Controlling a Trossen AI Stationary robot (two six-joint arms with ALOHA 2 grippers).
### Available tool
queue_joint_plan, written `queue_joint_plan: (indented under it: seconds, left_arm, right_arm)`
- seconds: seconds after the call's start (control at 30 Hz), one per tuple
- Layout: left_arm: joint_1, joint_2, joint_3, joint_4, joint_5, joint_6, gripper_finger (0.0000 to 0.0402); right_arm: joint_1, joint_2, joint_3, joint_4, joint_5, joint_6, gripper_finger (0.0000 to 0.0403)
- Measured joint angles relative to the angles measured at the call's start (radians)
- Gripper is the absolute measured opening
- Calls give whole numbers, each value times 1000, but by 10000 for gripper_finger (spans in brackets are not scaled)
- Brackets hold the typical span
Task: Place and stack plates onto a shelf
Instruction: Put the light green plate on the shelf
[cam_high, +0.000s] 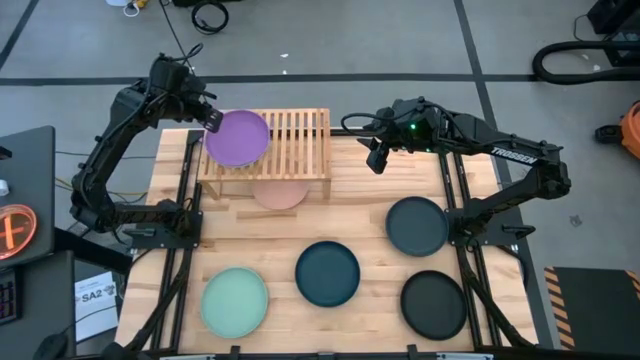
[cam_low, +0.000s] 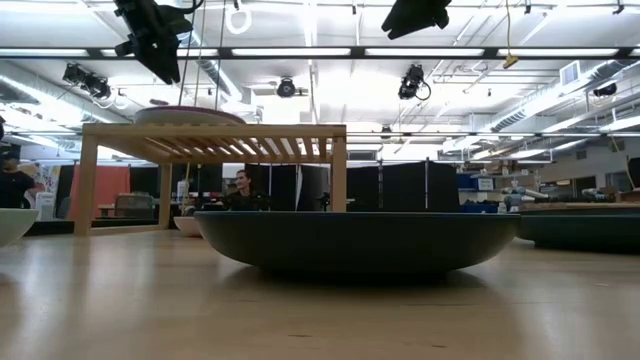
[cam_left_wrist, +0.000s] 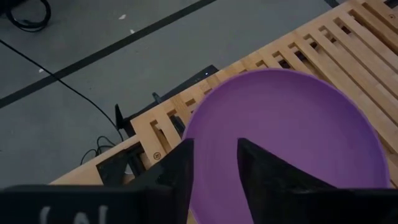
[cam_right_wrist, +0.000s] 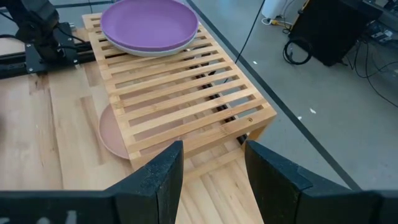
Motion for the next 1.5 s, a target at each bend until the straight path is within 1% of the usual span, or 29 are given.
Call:
queue_joint_plan:
  seconds: [0.2, 0.37, 0.53, 0.63, 0.73, 0.87, 0.97, 1.17, 1.33, 1.5]
  left_arm:
    - [0, 0, 0, -1, 0, 0, 153]
    - [-12, 0, 0, -1, 0, 0, 152]
    - [-46, 0, 0, -1, 2, 0, 151]
    - [-83, 0, 0, -2, 38, 0, 151]
    - [-134, 0, 0, -3, 110, -1, 151]
    - [-234, 0, 0, -22, 206, -1, 151]
    - [-335, 0, -1, -41, 240, -3, 151]
    - [-574, 0, -1, -51, 241, -72, 151]
    - [-779, 0, -1, -51, 233, -143, 151]
    - [-992, -1, -11, -46, 152, -246, 151]
  right_arm:
    - [0, 0, 0, 0, 1, 0, 177]
    - [0, 0, 0, 0, 0, 0, 177]
    - [0, 0, 0, 0, 0, 0, 177]
    - [0, 0, 0, 0, 0, 0, 177]
    - [0, 0, 0, 0, 0, 0, 177]
    - [0, 0, 0, 0, 0, 0, 177]
    - [0, 0, 0, 0, 0, 0, 177]
    - [0, 0, 0, 0, -3, 10, 177]
    - [0, 0, 0, 0, -62, 10, 177]
    - [16, 0, 0, 0, -127, 11, 177]
